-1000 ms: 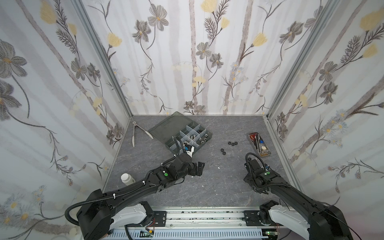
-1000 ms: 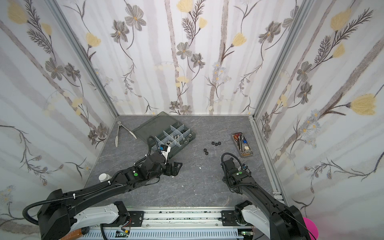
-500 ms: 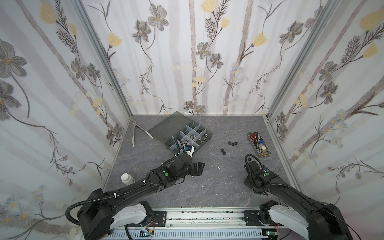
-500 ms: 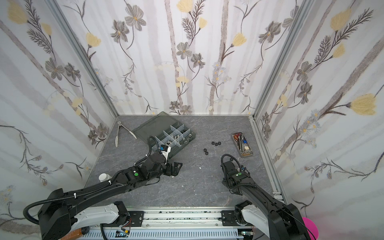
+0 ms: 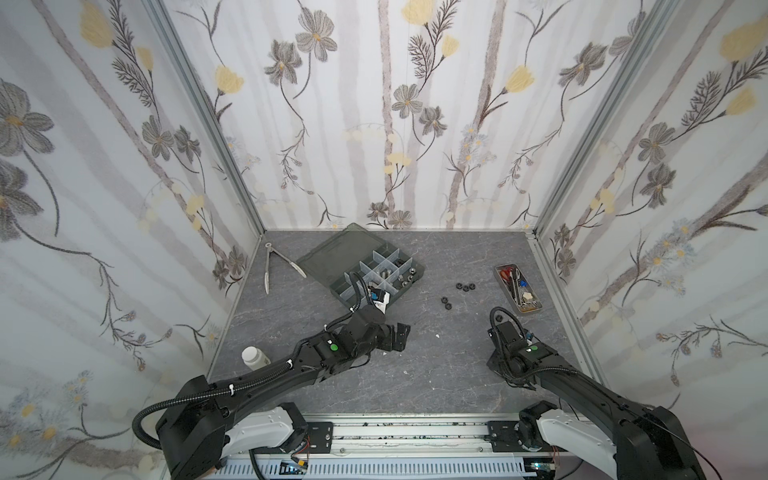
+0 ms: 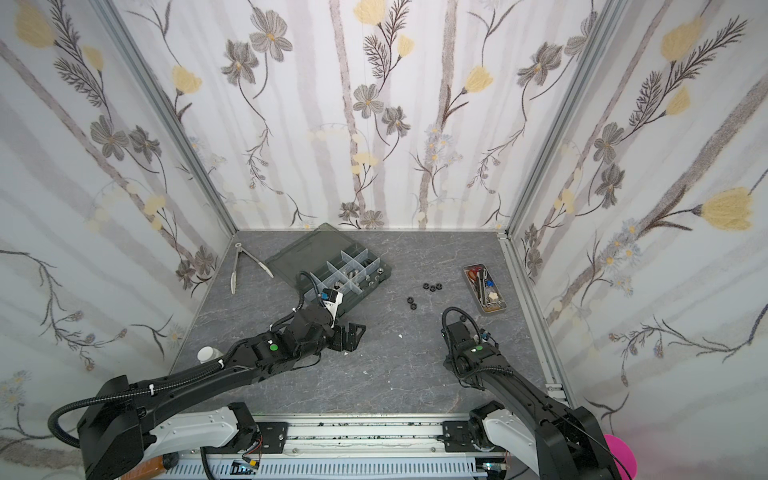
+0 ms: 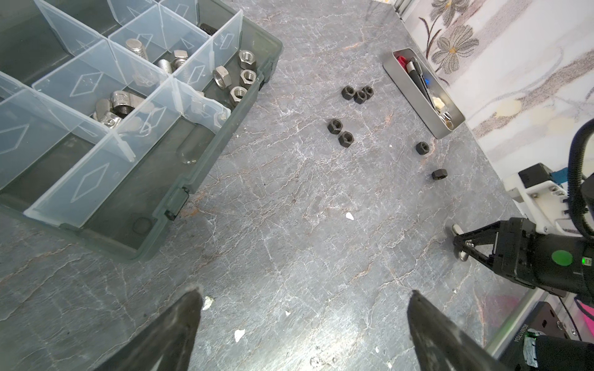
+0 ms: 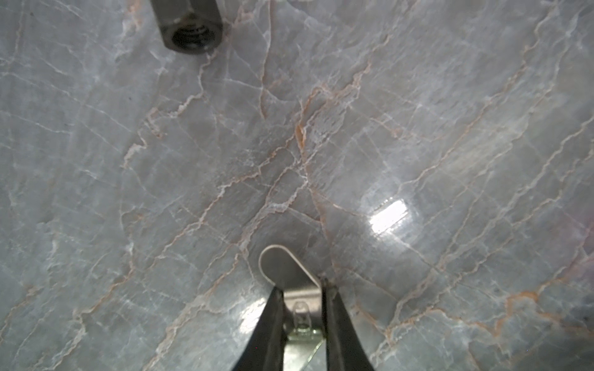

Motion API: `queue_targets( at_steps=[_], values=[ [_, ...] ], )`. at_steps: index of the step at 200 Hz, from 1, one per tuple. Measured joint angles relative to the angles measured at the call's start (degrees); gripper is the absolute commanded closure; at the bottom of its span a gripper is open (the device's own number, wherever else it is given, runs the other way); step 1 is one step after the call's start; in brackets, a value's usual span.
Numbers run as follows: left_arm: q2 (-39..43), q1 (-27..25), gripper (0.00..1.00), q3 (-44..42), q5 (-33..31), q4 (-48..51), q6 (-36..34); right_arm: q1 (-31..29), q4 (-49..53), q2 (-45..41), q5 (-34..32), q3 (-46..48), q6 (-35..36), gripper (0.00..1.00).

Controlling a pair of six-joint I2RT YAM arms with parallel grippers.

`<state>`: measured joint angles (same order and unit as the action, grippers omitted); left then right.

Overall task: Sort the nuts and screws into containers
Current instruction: 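Lift the wing nut and carry it over the organizer with the right gripper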

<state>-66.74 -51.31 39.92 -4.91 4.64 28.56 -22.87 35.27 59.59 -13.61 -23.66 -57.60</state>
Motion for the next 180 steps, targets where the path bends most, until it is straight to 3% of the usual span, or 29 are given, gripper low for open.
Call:
queue_targets(
  at_steps=[56, 136, 180],
  values=[
    [0.17, 0.00, 0.00, 1.01, 0.00, 0.42, 0.00, 0.02, -1.60, -1.16, 0.55, 0.37, 2.91, 0.92],
    [2.67, 0.00, 0.00, 2.51, -1.46, 4.00, -0.02, 0.00, -7.87, -8.85, 9.42, 1.84, 10.47, 0.91],
    [5.53, 0.00, 0.00, 3.52, -2.86, 7.17, 0.00, -0.28, -11.72, -7.30, 14.19, -0.63, 14.75, 0.93]
  ],
)
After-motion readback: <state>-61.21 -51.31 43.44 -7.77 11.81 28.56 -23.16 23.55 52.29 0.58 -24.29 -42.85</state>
